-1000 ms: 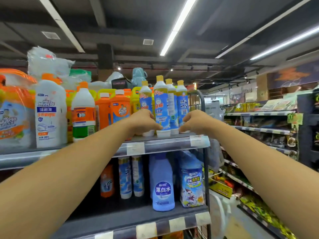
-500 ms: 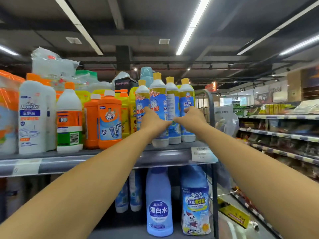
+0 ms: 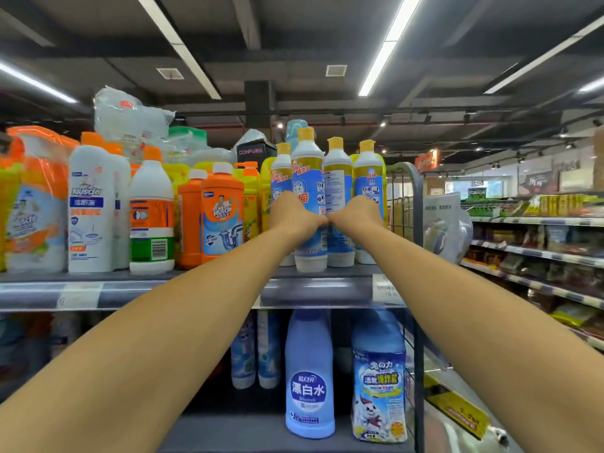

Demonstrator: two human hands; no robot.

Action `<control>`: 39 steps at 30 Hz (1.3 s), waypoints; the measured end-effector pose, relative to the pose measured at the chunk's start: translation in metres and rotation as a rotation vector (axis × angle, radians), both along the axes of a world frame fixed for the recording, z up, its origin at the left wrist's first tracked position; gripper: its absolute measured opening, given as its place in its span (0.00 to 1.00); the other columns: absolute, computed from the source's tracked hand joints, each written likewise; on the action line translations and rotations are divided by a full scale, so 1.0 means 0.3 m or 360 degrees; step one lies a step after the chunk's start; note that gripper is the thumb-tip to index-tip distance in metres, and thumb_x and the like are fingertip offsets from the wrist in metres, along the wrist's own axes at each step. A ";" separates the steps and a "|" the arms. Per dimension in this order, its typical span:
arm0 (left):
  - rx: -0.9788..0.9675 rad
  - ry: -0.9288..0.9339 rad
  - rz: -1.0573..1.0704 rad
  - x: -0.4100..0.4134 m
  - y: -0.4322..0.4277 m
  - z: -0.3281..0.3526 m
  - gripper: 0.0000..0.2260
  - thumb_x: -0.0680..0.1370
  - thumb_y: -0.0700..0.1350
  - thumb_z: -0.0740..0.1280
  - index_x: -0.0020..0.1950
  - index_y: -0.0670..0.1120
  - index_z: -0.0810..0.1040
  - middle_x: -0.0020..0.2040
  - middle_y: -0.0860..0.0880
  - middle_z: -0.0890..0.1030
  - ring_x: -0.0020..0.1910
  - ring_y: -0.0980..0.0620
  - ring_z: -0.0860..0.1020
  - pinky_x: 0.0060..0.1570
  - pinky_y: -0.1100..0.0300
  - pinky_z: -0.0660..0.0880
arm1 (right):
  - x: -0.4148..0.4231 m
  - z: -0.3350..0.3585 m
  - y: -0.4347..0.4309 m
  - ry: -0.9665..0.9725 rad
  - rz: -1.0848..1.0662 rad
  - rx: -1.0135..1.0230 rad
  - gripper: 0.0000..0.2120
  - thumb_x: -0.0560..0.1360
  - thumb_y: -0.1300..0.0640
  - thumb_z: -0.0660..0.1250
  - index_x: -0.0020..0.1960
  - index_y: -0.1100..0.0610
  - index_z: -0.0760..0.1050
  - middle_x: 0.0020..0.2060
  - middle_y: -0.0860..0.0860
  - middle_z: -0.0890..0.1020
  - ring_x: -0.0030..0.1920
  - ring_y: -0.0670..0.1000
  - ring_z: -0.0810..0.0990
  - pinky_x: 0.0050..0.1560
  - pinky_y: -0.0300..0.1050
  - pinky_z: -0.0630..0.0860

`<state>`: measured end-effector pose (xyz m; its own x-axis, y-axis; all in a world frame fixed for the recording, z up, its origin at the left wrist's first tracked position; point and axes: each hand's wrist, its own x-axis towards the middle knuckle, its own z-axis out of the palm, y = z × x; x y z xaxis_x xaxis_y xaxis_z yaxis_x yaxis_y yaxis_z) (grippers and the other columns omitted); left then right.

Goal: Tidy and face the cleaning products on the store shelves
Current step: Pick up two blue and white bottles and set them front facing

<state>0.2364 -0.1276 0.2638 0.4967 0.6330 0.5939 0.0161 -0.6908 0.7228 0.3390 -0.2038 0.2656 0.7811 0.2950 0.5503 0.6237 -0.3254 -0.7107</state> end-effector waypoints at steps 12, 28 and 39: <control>0.0126 -0.0254 -0.0010 -0.126 0.007 0.039 0.24 0.65 0.47 0.81 0.56 0.48 0.73 0.55 0.49 0.82 0.51 0.50 0.81 0.49 0.52 0.80 | -0.025 -0.006 0.039 -0.0046 -0.0083 0.0089 0.22 0.68 0.45 0.75 0.55 0.56 0.72 0.47 0.53 0.80 0.47 0.54 0.79 0.45 0.50 0.79; 0.0096 -0.0275 -0.0294 -0.555 0.038 -0.025 0.21 0.62 0.45 0.82 0.51 0.50 0.79 0.44 0.56 0.84 0.40 0.60 0.83 0.39 0.60 0.82 | -0.456 -0.048 -0.186 -0.0203 0.0258 0.0475 0.17 0.61 0.42 0.74 0.46 0.47 0.75 0.43 0.43 0.81 0.44 0.45 0.81 0.46 0.51 0.82; 0.0080 -0.0207 -0.0383 -0.993 0.134 -0.373 0.24 0.61 0.48 0.82 0.52 0.58 0.78 0.43 0.59 0.84 0.40 0.62 0.83 0.34 0.68 0.79 | -0.817 -0.374 -0.244 -0.0137 0.0420 0.0487 0.19 0.64 0.45 0.76 0.51 0.49 0.78 0.41 0.39 0.83 0.39 0.34 0.81 0.31 0.27 0.73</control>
